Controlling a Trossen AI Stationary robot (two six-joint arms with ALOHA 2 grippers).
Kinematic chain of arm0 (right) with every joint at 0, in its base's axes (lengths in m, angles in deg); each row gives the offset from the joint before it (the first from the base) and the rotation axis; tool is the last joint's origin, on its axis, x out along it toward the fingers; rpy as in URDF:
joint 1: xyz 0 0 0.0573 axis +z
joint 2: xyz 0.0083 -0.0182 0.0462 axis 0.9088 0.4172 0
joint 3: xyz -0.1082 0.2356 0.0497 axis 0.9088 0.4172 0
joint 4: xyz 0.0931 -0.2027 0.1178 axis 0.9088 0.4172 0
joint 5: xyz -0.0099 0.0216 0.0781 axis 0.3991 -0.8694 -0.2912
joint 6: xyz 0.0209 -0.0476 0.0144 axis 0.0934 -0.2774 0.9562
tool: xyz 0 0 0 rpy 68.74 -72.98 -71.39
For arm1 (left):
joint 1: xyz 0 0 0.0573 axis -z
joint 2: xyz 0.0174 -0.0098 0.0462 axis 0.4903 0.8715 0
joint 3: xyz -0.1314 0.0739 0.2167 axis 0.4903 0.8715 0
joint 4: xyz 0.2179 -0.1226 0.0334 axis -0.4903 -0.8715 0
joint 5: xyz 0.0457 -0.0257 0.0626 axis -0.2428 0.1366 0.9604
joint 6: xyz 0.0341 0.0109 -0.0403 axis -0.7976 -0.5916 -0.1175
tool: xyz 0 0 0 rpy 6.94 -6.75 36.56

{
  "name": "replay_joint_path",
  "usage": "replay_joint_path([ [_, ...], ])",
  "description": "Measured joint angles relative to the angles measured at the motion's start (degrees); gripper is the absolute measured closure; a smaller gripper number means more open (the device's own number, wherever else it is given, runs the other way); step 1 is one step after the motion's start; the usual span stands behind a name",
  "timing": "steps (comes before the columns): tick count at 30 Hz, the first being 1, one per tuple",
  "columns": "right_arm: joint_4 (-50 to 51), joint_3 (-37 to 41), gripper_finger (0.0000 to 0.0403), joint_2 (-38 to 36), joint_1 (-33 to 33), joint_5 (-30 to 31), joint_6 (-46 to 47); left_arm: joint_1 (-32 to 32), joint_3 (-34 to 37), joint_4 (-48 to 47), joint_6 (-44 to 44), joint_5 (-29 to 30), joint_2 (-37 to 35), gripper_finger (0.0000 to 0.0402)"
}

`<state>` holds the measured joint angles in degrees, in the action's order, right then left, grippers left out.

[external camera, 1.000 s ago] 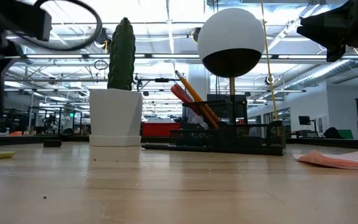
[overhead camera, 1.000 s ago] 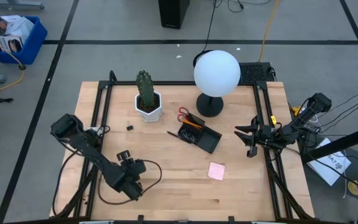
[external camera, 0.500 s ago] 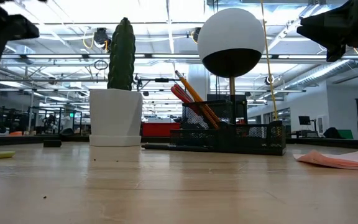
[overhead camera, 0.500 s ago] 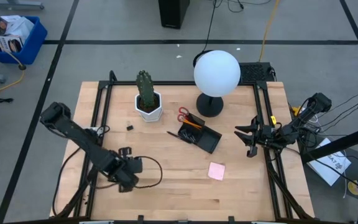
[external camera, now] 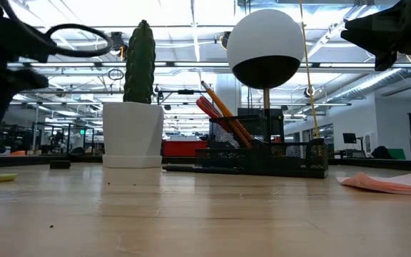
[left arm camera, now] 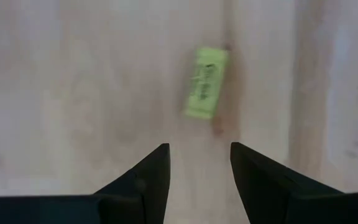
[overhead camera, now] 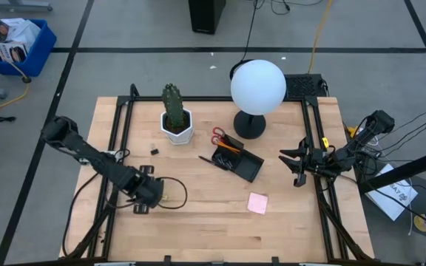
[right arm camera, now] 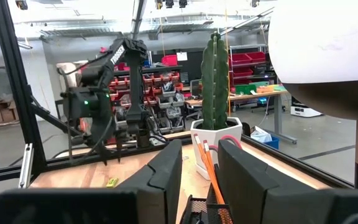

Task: Pick and place office supplies into organizer
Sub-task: Put the light green eraser into the black desk organizer

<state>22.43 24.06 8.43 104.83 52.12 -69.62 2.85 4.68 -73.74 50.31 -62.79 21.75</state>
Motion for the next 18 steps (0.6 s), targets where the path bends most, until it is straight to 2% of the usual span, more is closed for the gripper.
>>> replay_joint_path([
  [3,0.03,0.01,0.0303,0.02,-0.02,0.00,0.00,-1.75,2.78,4.12,-6.98,-2.52,-0.20,0.0227],
  [8,0.01,0.01,0.0303,0.02,-0.02,0.00,0.00,-3.98,3.67,5.01,-15.42,-2.18,-3.88,0.0227],
  [14,-0.01,-0.01,0.0303,0.02,0.00,0.00,0.00,-6.94,3.67,6.62,-14.89,-1.52,-5.75,0.0227],
  [18,0.01,-0.01,0.0303,0.02,0.00,0.00,0.00,-7.92,3.69,9.39,-14.52,-2.47,-2.56,0.0227],
])
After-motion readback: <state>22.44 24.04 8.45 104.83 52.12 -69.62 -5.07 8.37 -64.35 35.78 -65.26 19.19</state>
